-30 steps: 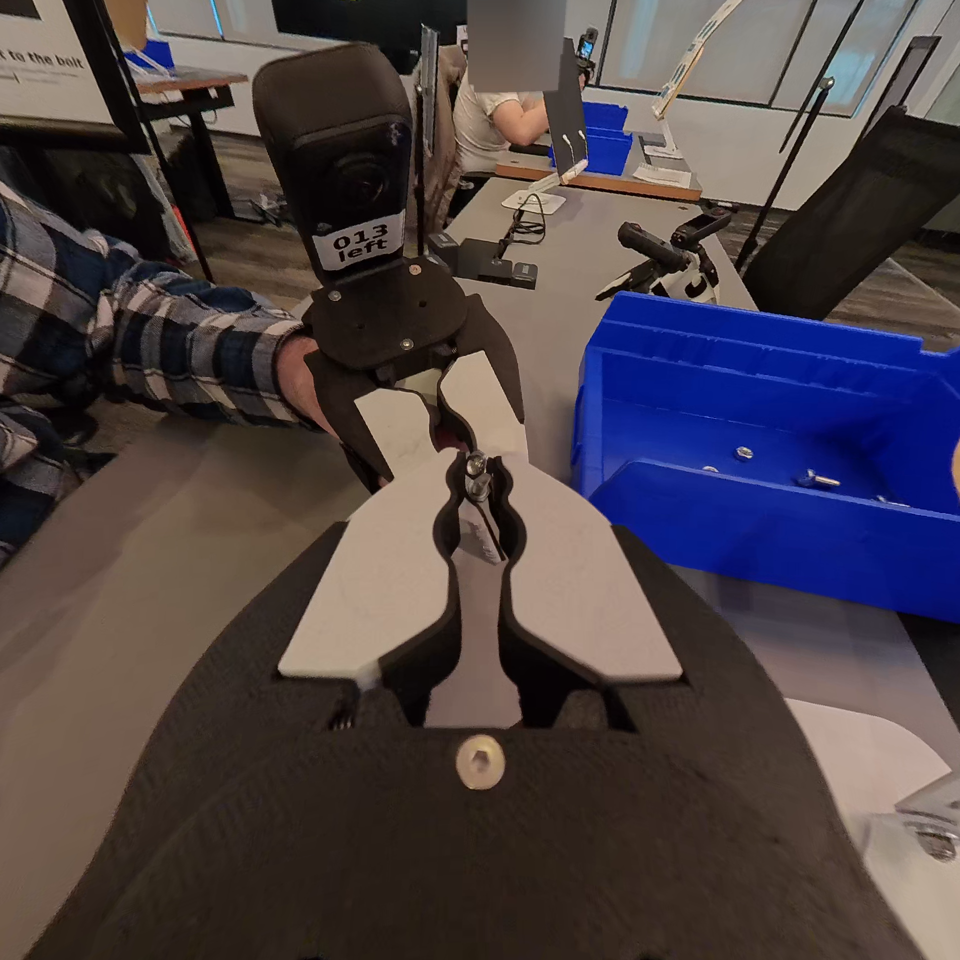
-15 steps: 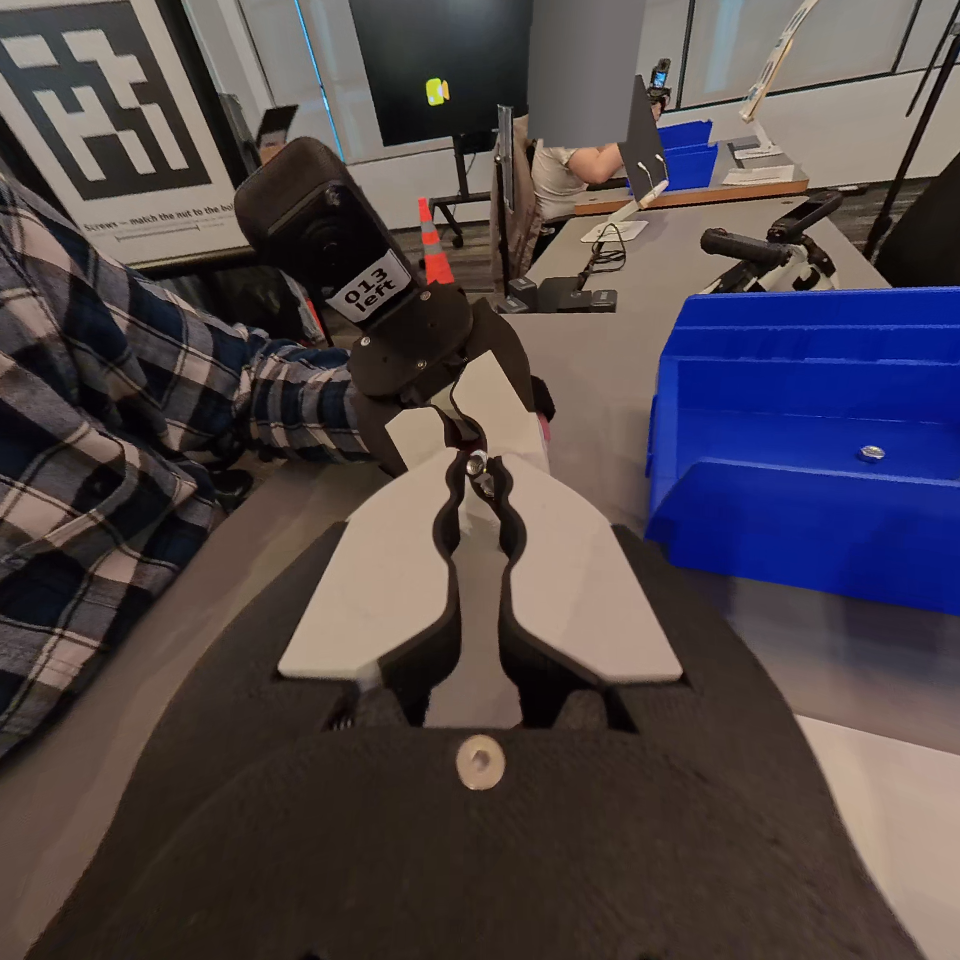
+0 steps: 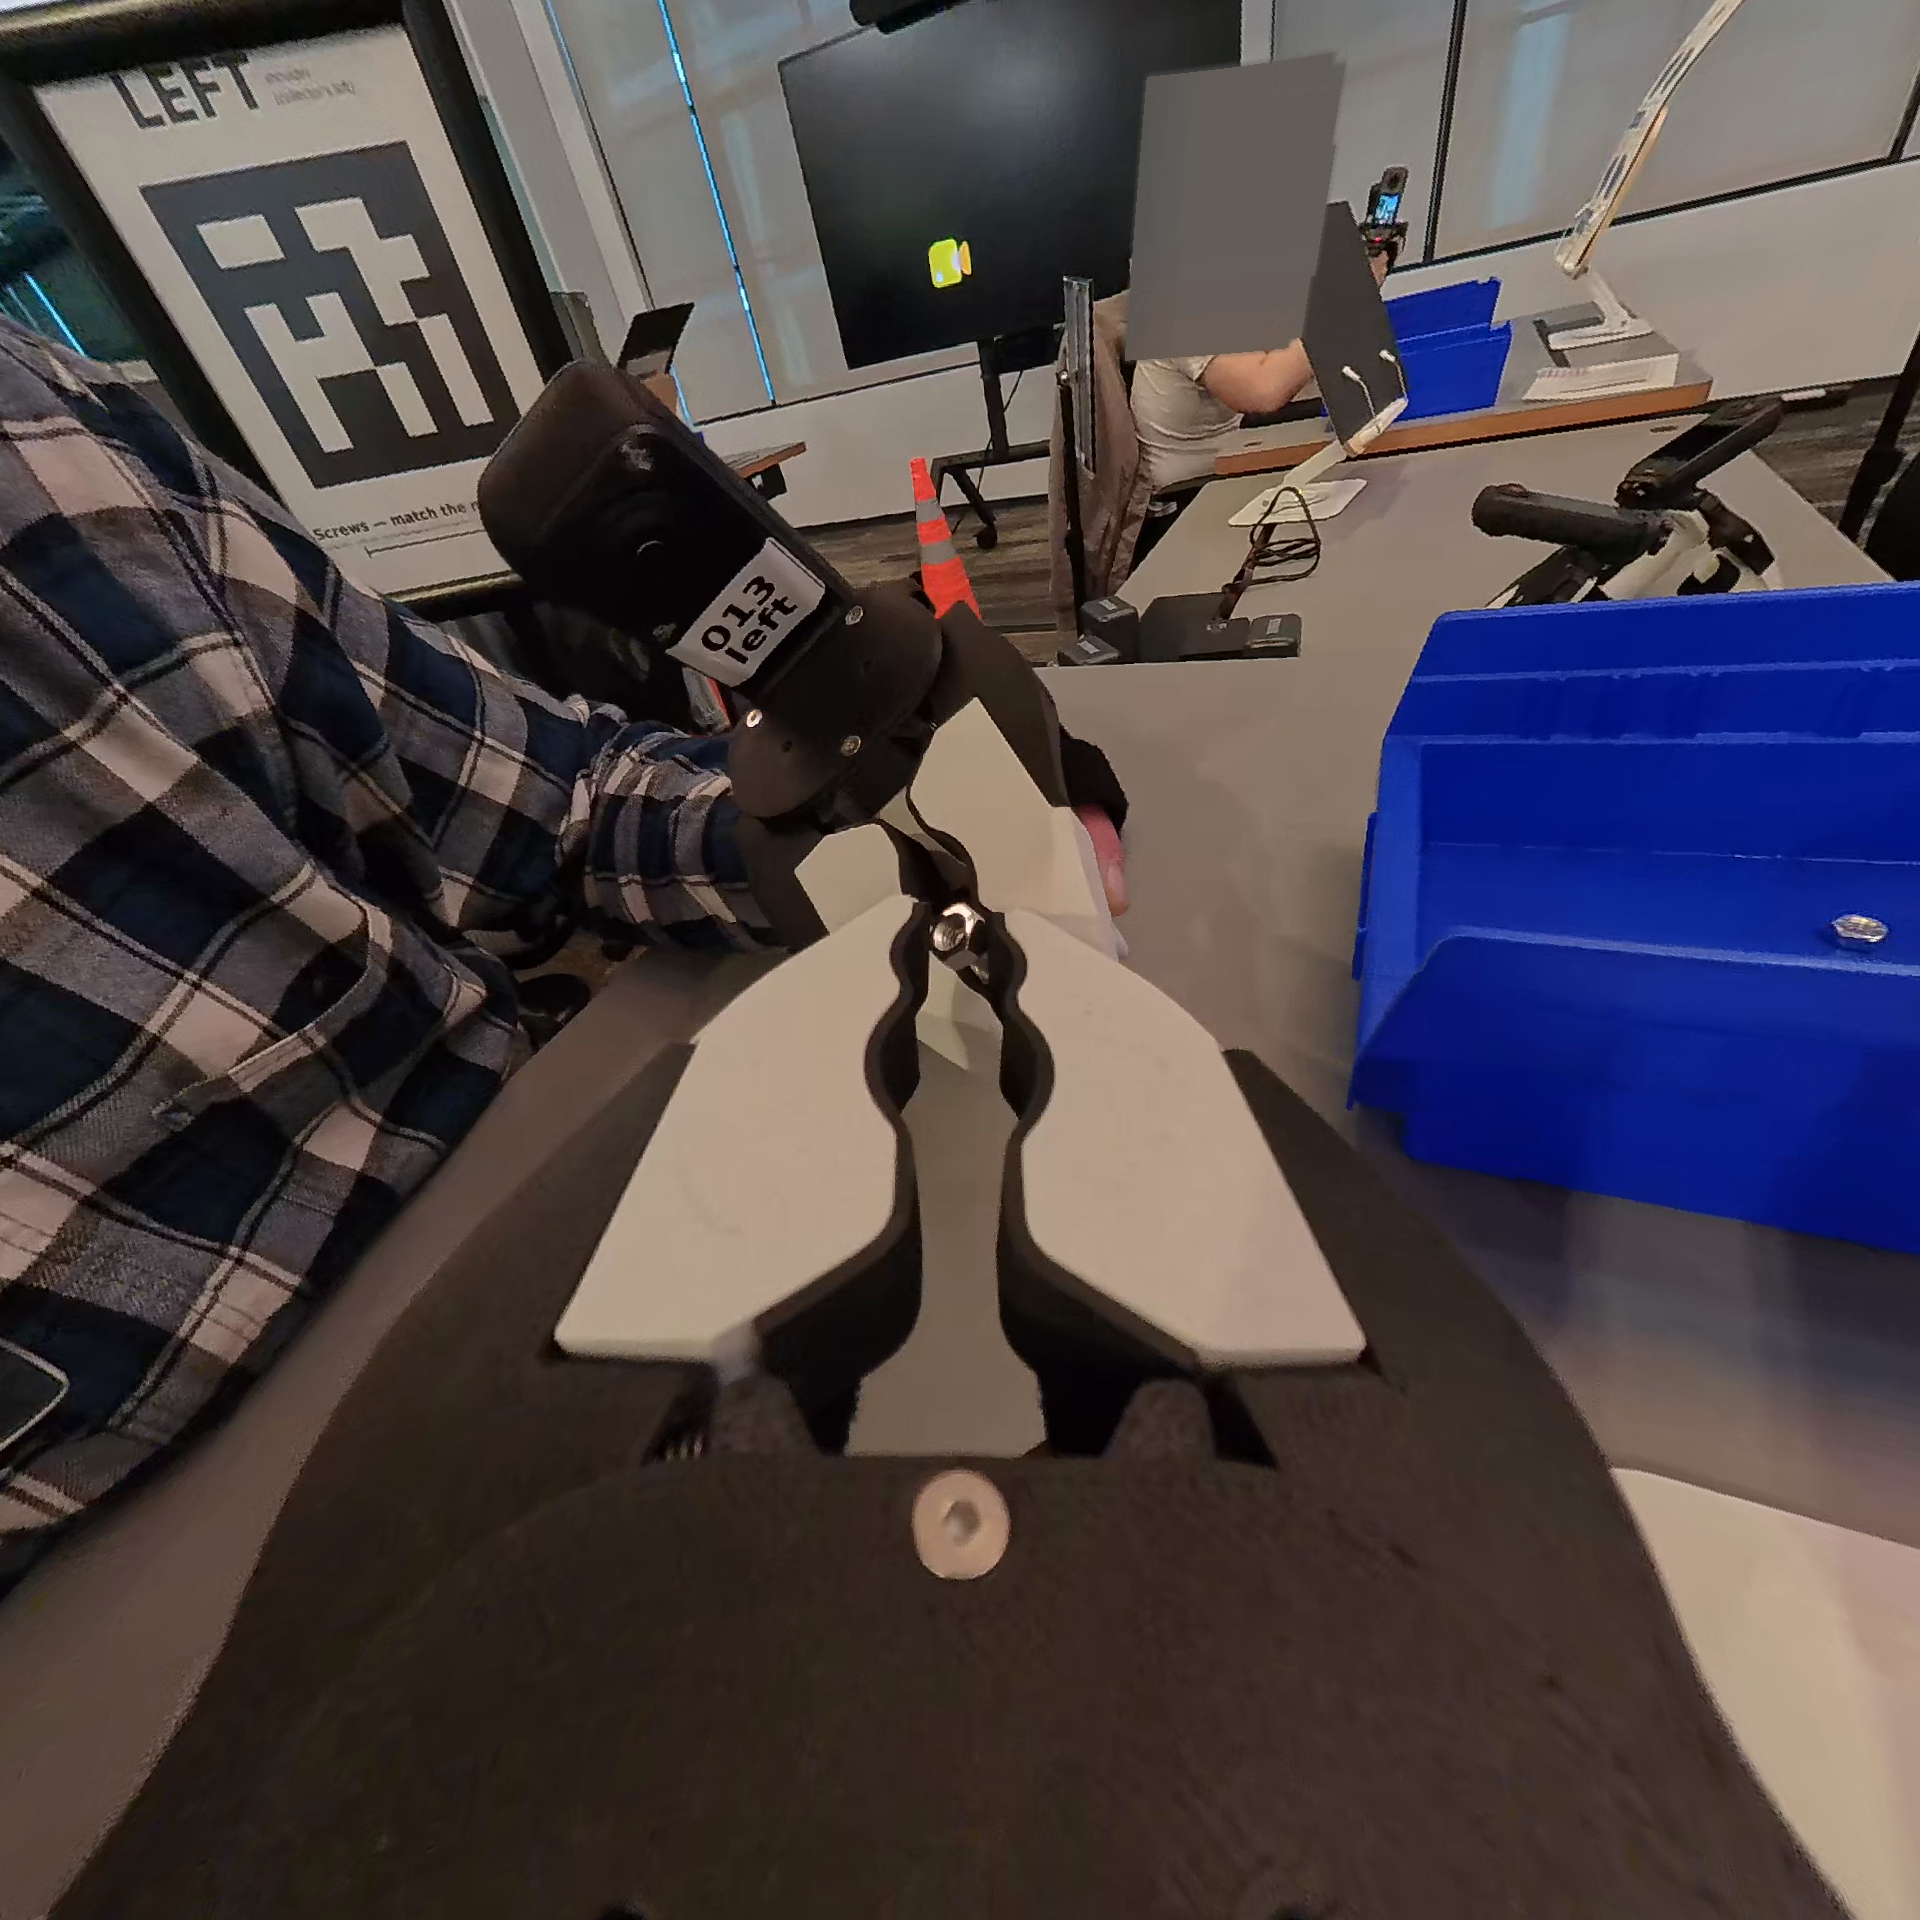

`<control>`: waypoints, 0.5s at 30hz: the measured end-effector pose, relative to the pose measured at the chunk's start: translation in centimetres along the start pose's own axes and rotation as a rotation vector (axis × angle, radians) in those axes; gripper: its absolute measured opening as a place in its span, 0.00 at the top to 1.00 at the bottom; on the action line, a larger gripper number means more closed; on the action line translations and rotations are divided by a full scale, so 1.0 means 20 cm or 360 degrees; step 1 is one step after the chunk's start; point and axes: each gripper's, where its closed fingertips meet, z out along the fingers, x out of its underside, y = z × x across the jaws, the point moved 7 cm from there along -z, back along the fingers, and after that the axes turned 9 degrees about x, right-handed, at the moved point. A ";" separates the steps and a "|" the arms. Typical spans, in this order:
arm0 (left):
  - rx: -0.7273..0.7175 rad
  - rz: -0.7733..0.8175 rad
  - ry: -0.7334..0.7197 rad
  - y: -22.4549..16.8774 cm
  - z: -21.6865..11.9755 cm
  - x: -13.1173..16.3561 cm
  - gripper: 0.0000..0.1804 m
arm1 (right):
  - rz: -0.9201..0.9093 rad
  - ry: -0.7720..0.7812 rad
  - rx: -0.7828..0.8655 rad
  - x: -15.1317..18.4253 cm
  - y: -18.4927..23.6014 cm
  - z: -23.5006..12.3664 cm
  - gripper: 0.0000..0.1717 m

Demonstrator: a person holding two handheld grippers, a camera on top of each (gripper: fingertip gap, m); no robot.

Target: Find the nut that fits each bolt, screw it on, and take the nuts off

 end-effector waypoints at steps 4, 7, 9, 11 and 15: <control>0.0020 -0.0041 0.0006 0.01 0.01 0.01 0.98 | -0.0039 0.0004 0.0040 0.01 0.00 0.00 0.94; 0.0079 -0.0097 -0.0009 0.00 0.01 0.01 0.98 | -0.0016 0.0002 0.0027 0.01 0.00 0.00 0.94; 0.0116 -0.0115 -0.0017 0.00 0.01 0.01 0.98 | 0.0048 -0.0011 -0.0012 0.02 -0.01 0.00 0.94; 0.0180 -0.0124 -0.0017 -0.01 0.01 0.02 0.98 | 0.0119 -0.0017 -0.0069 0.03 -0.02 -0.01 0.94; 0.0346 -0.0210 -0.0064 -0.02 0.02 0.03 0.98 | 0.0221 -0.0028 -0.0196 0.07 -0.02 -0.02 0.94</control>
